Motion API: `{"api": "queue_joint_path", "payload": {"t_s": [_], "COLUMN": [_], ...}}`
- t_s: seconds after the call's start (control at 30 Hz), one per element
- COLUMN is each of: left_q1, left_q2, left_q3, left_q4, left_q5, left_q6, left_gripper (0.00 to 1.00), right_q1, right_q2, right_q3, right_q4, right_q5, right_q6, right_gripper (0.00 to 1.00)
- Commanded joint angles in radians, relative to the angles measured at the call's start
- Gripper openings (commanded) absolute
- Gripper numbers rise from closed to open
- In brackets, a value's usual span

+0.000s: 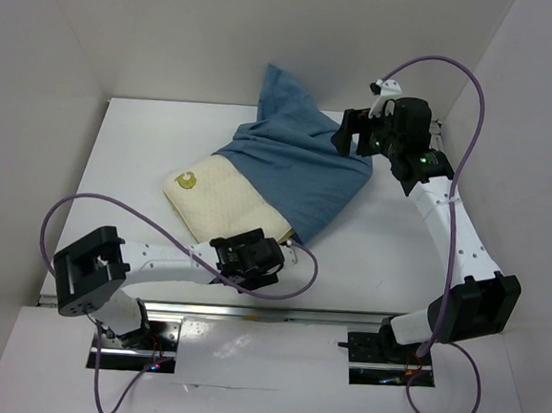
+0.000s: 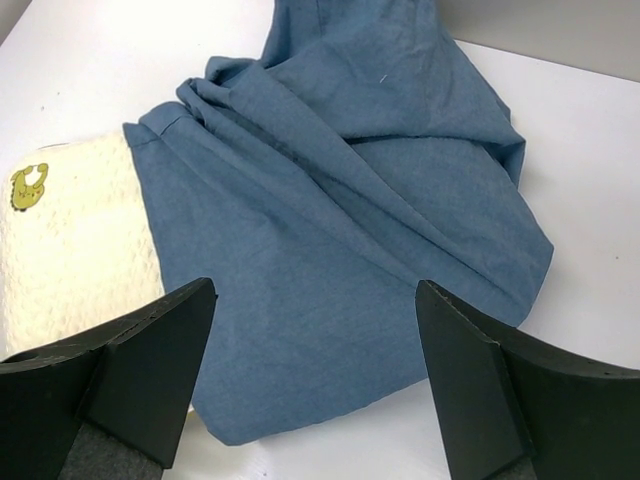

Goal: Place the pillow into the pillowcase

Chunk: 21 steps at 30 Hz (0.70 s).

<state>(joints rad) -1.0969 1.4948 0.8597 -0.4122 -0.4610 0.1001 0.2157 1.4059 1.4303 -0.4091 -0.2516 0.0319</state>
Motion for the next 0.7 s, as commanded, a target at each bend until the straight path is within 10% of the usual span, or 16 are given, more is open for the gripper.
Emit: {"api": "queue_joint_path", "payload": {"t_s": [0.0,0.17,0.33,0.67], "left_q1": [0.003,0.029,0.149,0.518], "left_q2": [0.068,0.111,0.153,0.13], "left_q3": [-0.017,0.025,0.13,0.717], "left_q4": [0.053,0.079,-0.006,-0.224], "left_q5": [0.007,0.068,0.128,0.588], "left_q6": [-0.004,0.05,0.03,-0.086], "left_gripper": [0.99,0.69,0.0,0.0], "right_q1": [-0.007,-0.007,-0.007,-0.007], "right_q2": [-0.019,-0.019,-0.028,-0.061], "right_q3": [0.005,-0.013,-0.022,-0.074], "right_q4": [0.001,0.001,0.001,-0.017], "right_q5": [-0.015,-0.024,-0.025,-0.132], "right_q6": [-0.003,-0.003,-0.003,0.019], "right_gripper": [0.88,0.87,0.86,0.84]}}
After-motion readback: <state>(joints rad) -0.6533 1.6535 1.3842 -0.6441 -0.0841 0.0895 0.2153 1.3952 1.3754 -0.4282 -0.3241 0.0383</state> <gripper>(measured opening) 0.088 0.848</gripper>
